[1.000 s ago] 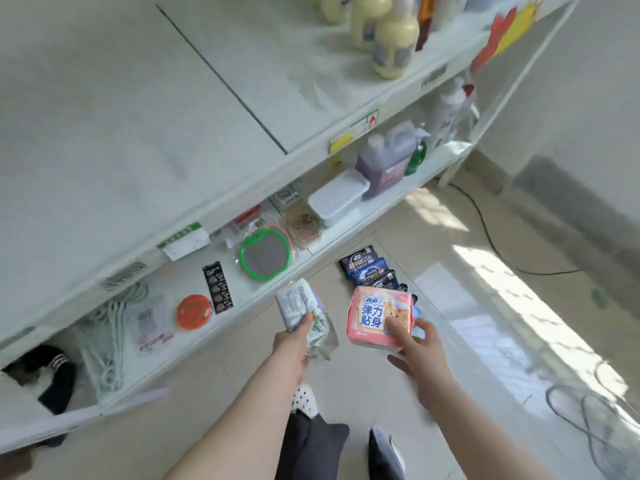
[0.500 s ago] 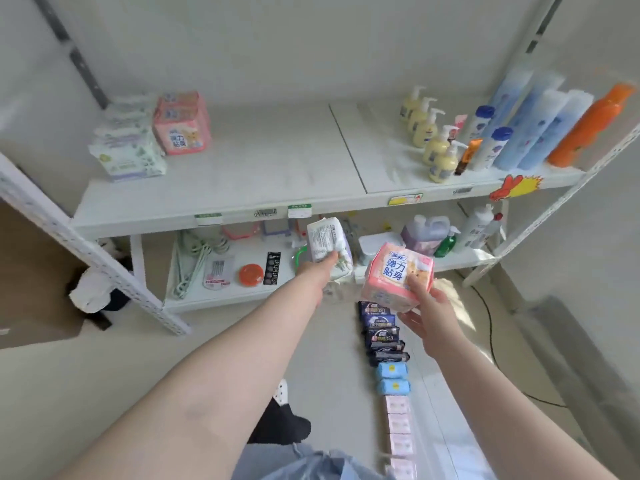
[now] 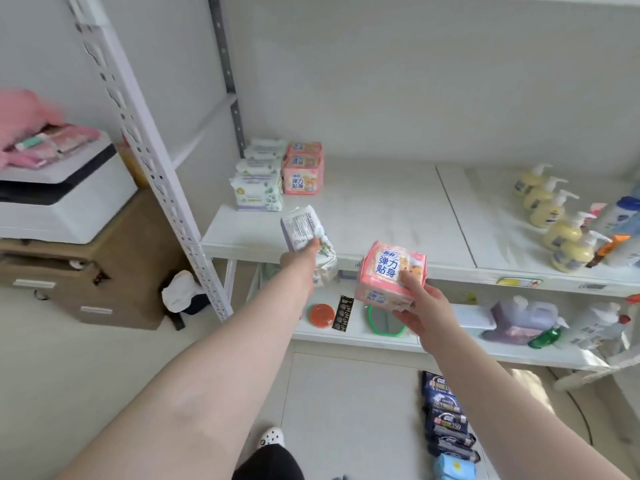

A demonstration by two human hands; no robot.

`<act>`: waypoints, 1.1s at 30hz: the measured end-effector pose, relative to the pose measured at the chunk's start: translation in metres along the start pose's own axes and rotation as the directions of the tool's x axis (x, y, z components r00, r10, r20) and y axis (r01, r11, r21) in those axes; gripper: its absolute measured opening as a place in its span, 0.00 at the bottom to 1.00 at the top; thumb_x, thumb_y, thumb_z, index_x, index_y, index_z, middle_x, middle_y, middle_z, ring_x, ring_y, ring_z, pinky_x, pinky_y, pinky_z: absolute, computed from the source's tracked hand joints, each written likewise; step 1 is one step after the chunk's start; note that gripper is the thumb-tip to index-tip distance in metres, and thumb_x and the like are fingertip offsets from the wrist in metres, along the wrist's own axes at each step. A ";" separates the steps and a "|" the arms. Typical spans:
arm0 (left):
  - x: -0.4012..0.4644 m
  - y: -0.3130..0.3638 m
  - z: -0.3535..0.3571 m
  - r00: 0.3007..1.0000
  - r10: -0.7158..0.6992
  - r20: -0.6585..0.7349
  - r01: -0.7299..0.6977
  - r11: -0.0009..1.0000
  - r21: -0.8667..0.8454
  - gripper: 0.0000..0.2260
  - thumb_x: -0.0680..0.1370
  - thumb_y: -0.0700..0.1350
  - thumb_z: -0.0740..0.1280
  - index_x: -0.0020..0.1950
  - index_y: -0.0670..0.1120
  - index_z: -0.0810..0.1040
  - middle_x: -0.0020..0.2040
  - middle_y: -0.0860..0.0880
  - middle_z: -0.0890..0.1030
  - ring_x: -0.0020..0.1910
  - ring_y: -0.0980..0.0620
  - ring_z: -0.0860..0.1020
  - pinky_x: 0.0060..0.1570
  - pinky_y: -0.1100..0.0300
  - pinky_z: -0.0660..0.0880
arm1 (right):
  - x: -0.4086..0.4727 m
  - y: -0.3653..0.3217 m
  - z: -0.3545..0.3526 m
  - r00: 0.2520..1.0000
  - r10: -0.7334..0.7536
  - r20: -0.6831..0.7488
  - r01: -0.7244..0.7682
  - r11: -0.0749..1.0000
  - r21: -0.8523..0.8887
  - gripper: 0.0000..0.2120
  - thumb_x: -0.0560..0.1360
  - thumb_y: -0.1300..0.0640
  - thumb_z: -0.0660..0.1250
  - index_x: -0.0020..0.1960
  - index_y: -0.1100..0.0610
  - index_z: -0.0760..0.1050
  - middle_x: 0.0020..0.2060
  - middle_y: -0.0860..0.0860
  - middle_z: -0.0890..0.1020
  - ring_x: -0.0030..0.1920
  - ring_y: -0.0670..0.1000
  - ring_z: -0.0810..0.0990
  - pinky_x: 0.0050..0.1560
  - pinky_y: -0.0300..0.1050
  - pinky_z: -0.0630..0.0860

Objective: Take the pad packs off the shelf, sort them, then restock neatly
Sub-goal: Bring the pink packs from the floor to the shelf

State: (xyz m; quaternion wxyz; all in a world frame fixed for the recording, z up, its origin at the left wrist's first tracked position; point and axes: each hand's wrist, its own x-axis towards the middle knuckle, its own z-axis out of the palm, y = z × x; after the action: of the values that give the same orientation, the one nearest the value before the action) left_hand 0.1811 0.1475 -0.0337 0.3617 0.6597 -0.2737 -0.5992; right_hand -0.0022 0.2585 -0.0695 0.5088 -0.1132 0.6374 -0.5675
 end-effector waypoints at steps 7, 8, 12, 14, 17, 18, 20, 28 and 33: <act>0.083 0.046 -0.023 0.997 -0.075 0.014 0.076 0.992 -0.103 0.26 0.70 0.57 0.74 0.58 0.41 0.73 0.52 0.46 0.80 0.50 0.43 0.81 0.52 0.49 0.79 | 0.060 -0.020 0.100 0.999 0.005 -0.043 -0.006 1.000 -0.023 0.29 0.71 0.48 0.74 0.65 0.62 0.72 0.46 0.56 0.82 0.38 0.51 0.83 0.38 0.42 0.83; 0.089 0.050 -0.024 0.995 -0.097 0.021 0.099 0.989 -0.111 0.24 0.71 0.56 0.73 0.56 0.41 0.72 0.52 0.46 0.80 0.50 0.42 0.80 0.52 0.48 0.79 | 0.066 -0.023 0.108 0.999 0.006 -0.052 -0.007 1.000 -0.028 0.28 0.71 0.48 0.74 0.64 0.62 0.72 0.46 0.56 0.82 0.39 0.52 0.83 0.39 0.43 0.83; 0.115 0.059 -0.030 0.983 -0.180 0.031 0.183 0.970 -0.162 0.24 0.72 0.55 0.72 0.61 0.44 0.73 0.52 0.45 0.80 0.50 0.41 0.81 0.51 0.45 0.79 | 0.088 -0.035 0.131 0.997 0.009 -0.071 -0.014 0.997 -0.076 0.25 0.71 0.48 0.74 0.61 0.63 0.75 0.46 0.56 0.82 0.41 0.52 0.82 0.41 0.43 0.82; 0.127 0.062 -0.033 0.976 -0.212 0.052 0.218 0.956 -0.194 0.21 0.73 0.54 0.72 0.61 0.45 0.74 0.51 0.46 0.81 0.47 0.43 0.81 0.52 0.44 0.79 | 0.097 -0.041 0.141 0.997 0.015 -0.075 -0.023 0.993 -0.113 0.20 0.72 0.49 0.73 0.56 0.61 0.77 0.45 0.55 0.82 0.41 0.52 0.82 0.40 0.42 0.82; 0.139 0.074 -0.036 0.973 -0.224 0.058 0.232 0.935 -0.267 0.14 0.77 0.50 0.68 0.58 0.46 0.73 0.53 0.45 0.80 0.41 0.45 0.80 0.49 0.46 0.79 | 0.117 -0.051 0.157 0.998 0.012 -0.069 -0.023 0.987 -0.157 0.17 0.72 0.49 0.73 0.53 0.59 0.78 0.43 0.53 0.82 0.40 0.51 0.82 0.42 0.42 0.81; 0.142 0.078 -0.035 0.972 -0.226 0.062 0.234 0.933 -0.273 0.14 0.77 0.50 0.67 0.60 0.46 0.73 0.54 0.45 0.80 0.40 0.46 0.79 0.45 0.48 0.79 | 0.126 -0.054 0.163 0.998 0.011 -0.061 -0.021 0.986 -0.164 0.17 0.71 0.48 0.74 0.53 0.59 0.77 0.43 0.53 0.82 0.39 0.51 0.81 0.43 0.43 0.80; 0.147 0.088 -0.036 0.966 -0.250 0.066 0.259 0.927 -0.272 0.16 0.78 0.50 0.66 0.63 0.45 0.73 0.57 0.45 0.80 0.42 0.46 0.79 0.41 0.49 0.75 | 0.146 -0.061 0.178 0.999 0.011 -0.038 -0.018 0.979 -0.204 0.21 0.70 0.46 0.74 0.56 0.58 0.76 0.45 0.52 0.83 0.39 0.50 0.81 0.44 0.43 0.79; 0.156 0.111 -0.046 0.950 -0.299 0.094 0.313 0.905 -0.286 0.18 0.78 0.48 0.67 0.66 0.42 0.71 0.44 0.43 0.77 0.41 0.46 0.77 0.48 0.47 0.76 | 0.215 -0.085 0.247 0.995 0.054 0.086 -0.027 0.959 -0.282 0.12 0.72 0.47 0.72 0.44 0.54 0.74 0.41 0.51 0.81 0.38 0.48 0.79 0.43 0.41 0.75; 0.168 0.107 -0.042 0.948 -0.309 0.075 0.316 0.888 -0.334 0.13 0.78 0.46 0.67 0.60 0.43 0.72 0.43 0.43 0.76 0.39 0.47 0.76 0.45 0.48 0.75 | 0.242 -0.082 0.267 0.994 0.067 0.090 -0.031 0.935 -0.353 0.27 0.69 0.43 0.73 0.62 0.57 0.74 0.52 0.53 0.83 0.50 0.52 0.82 0.48 0.44 0.77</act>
State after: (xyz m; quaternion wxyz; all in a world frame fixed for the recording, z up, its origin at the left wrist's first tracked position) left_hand 0.2529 -0.0431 -0.0463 0.3666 0.6165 -0.0594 -0.6943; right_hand 0.0592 -0.1053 -0.0836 0.5258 -0.2145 0.7046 -0.4255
